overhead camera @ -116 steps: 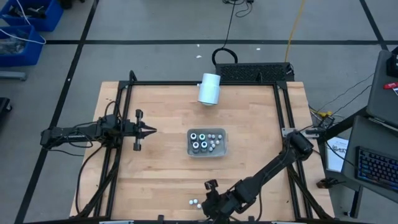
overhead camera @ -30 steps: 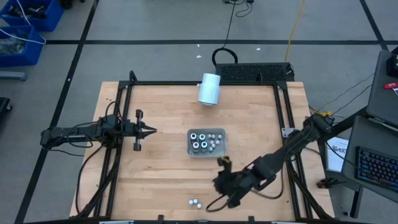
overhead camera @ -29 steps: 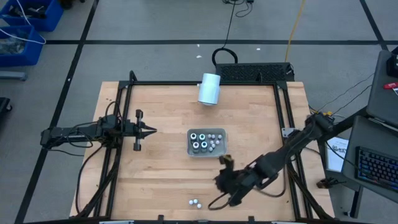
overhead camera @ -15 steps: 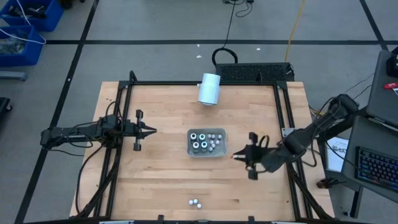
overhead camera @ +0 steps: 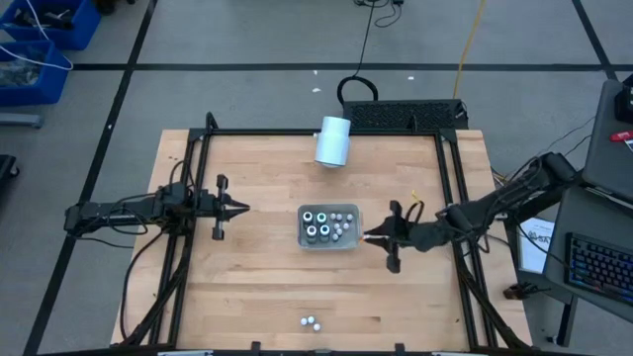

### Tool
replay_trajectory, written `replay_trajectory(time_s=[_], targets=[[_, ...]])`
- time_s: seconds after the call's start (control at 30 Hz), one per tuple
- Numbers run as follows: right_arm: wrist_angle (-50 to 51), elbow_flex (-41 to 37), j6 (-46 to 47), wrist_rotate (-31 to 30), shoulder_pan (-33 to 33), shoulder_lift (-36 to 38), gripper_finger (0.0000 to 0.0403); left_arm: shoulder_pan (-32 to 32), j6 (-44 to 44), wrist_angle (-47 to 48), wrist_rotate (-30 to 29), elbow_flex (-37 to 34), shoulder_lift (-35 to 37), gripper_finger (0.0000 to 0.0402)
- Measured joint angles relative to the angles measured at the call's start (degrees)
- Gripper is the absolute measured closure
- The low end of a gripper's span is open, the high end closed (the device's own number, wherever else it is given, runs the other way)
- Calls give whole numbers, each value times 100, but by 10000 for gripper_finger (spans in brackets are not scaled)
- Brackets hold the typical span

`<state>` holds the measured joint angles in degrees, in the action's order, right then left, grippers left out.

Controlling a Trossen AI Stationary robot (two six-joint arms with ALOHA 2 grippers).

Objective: Pick & Place food coloring
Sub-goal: Put the small yellow food coloring bottle into the gray bin

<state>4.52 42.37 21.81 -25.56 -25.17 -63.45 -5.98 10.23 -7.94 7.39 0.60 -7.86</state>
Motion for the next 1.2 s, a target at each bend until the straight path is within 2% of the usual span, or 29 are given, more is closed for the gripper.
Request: replay_trajectory(time_s=[0.2,0.47,0.67,1.2], targets=[[381,896,-374,474,626,-837,357,0,-27,95,-2,0,0,371],[1801,1882,-36,483,1210,-1869,357,0,-3,223,-2,0,-2,371],[1870,1958,322,487,1283,-2454,357,0,115,203,-2,2,-2,371],[1848,1963,549,490,1282,-3237,357,0,156,166,-2,2,0,371]])
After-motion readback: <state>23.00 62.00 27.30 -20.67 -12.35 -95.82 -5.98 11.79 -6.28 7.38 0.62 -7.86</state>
